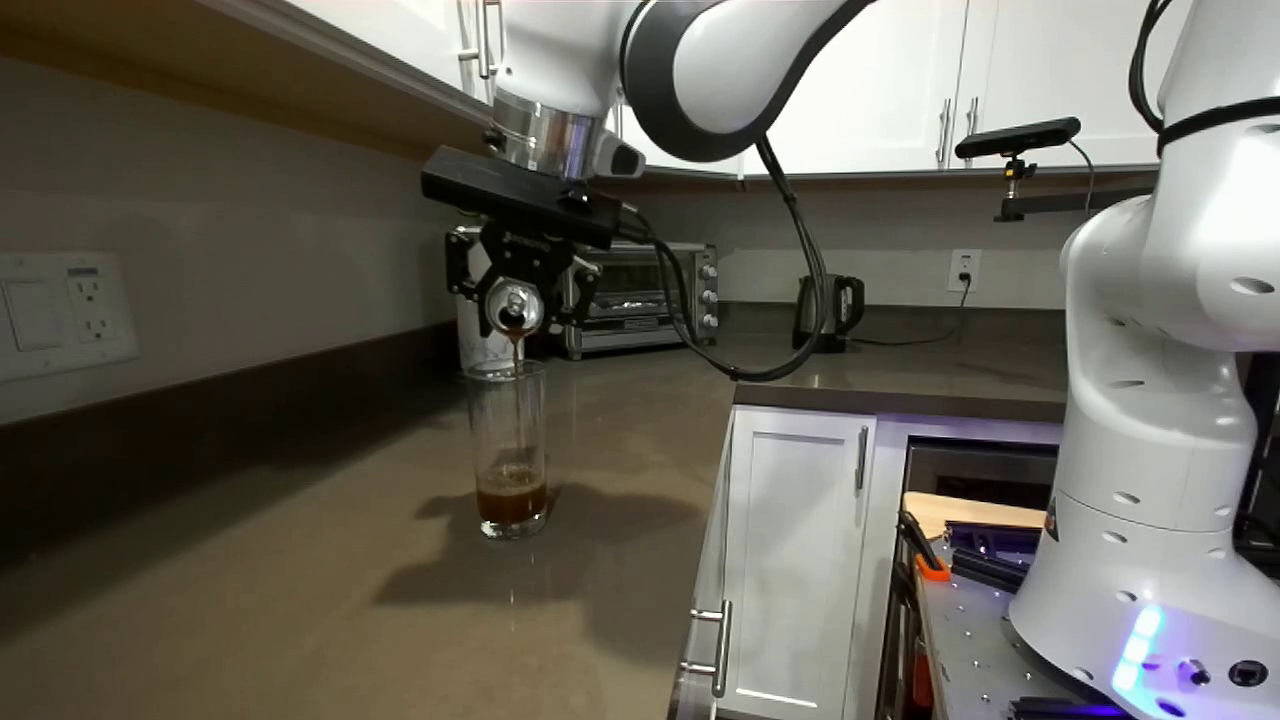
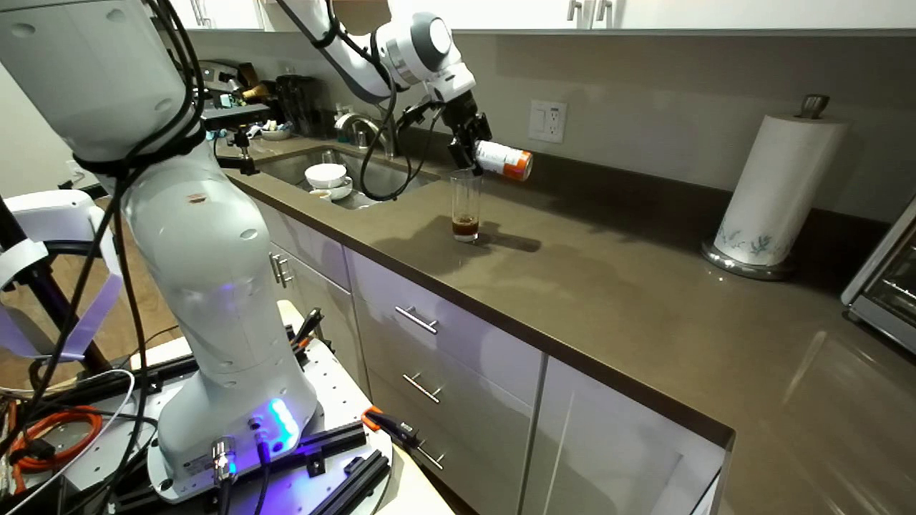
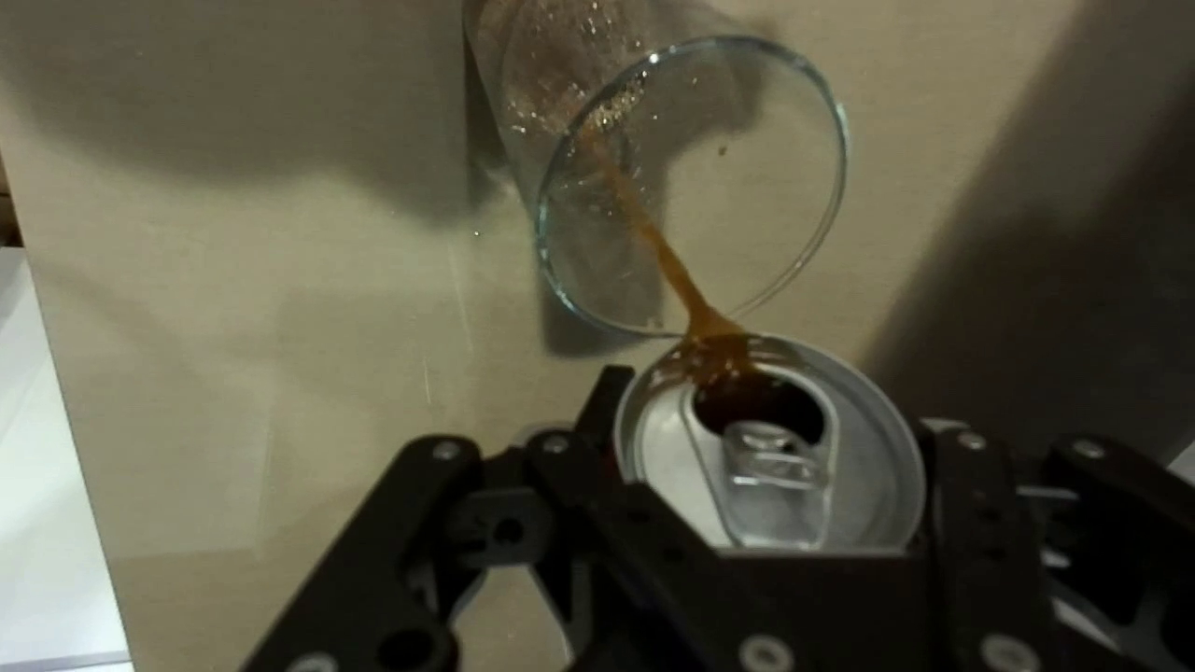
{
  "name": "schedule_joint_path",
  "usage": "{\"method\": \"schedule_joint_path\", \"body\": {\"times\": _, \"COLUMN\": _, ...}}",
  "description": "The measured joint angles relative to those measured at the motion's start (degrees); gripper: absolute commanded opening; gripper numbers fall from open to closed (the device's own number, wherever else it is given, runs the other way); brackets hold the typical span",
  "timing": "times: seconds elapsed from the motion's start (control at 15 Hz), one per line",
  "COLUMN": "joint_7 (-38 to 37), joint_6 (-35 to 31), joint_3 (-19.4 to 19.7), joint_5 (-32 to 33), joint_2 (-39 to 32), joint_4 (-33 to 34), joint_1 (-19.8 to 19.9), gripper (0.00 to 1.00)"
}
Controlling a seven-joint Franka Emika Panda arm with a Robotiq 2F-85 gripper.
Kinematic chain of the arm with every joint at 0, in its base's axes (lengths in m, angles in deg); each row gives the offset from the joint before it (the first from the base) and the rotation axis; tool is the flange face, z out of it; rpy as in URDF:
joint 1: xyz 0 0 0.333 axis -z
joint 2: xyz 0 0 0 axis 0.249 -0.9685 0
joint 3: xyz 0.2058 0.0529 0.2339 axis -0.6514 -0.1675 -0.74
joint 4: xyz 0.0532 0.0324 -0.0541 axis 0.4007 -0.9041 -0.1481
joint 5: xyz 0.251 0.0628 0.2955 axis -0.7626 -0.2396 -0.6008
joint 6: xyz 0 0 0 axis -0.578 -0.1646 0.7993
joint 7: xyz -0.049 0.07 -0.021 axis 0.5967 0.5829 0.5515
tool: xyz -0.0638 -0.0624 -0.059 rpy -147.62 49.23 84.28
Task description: Pick up the can, pour its contents in the glass cup and put it down
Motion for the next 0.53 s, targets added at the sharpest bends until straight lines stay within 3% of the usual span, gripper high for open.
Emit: {"method": "schedule_joint_path", "body": {"times": 0.53, "joint_7": -2.6, "joint_6": -0.3, "joint_3": -0.3, "joint_5": 3.4, "joint_2": 0.0, "joint_4": 0.0, "joint_1": 0.0, "gripper": 0.28}}
